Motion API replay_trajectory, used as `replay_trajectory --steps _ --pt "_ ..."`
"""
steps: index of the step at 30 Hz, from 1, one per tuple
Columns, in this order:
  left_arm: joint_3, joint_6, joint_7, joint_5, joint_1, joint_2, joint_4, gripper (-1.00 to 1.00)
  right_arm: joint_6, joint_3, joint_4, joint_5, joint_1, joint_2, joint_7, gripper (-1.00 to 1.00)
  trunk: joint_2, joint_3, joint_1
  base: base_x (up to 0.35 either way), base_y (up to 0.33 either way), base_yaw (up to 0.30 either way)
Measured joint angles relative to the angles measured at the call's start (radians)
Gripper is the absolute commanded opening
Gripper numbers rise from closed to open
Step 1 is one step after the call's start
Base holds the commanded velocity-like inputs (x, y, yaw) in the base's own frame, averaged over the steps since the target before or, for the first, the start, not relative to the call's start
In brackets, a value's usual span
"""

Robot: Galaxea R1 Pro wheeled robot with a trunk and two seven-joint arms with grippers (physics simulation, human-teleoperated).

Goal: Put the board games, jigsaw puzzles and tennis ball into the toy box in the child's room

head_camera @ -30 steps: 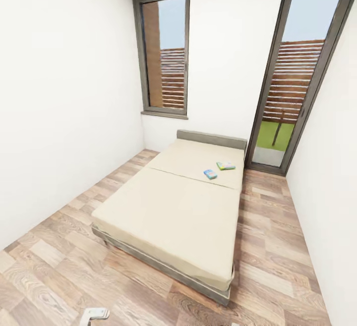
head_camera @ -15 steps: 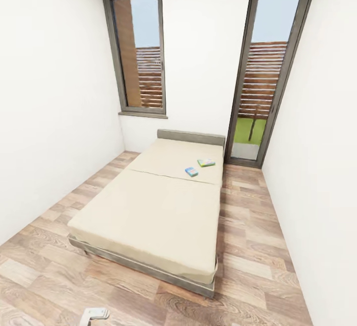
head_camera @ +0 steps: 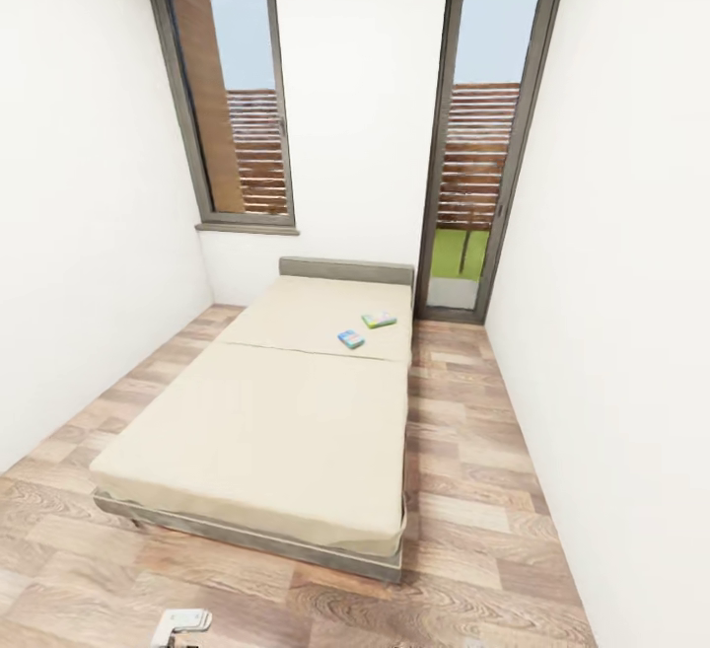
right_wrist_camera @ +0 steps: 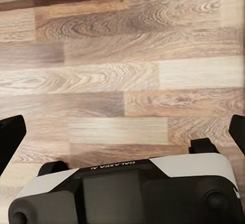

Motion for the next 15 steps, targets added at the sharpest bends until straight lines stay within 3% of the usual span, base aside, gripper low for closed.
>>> replay_trajectory --steps 4,8,9,11,15 --pt "0.035 0.121 -0.127 0.0 -0.015 0.029 -0.048 1.0 0.014 -0.001 -0.02 0.0 -0.006 -0.001 0.0 1.0 0.0 -0.003 0.0 0.0 0.0 -0.103" --pt "0.061 0.366 -0.275 -0.001 -0.061 0.057 -0.224 1.0 0.124 -0.002 -0.13 0.0 -0.012 0.003 0.0 1.0 0.0 -0.005 0.0 0.0 0.0 -0.036" --pt "0.063 0.411 -0.293 -0.002 -0.066 0.059 -0.263 1.0 0.184 -0.003 -0.197 -0.001 -0.013 0.005 0.0 1.0 0.0 -0.006 0.0 0.0 0.0 -0.015" --pt "0.072 0.579 -0.34 -0.001 -0.077 0.068 -0.429 1.0 0.279 -0.004 -0.322 -0.003 -0.014 0.008 -0.001 1.0 0.0 -0.007 0.0 0.0 0.0 -0.009" --pt "0.104 0.766 -0.368 0.0 -0.082 0.079 -0.655 1.0 0.438 -0.009 -0.584 -0.005 -0.013 0.011 -0.001 1.0 0.0 -0.01 0.0 0.0 0.0 -0.003"
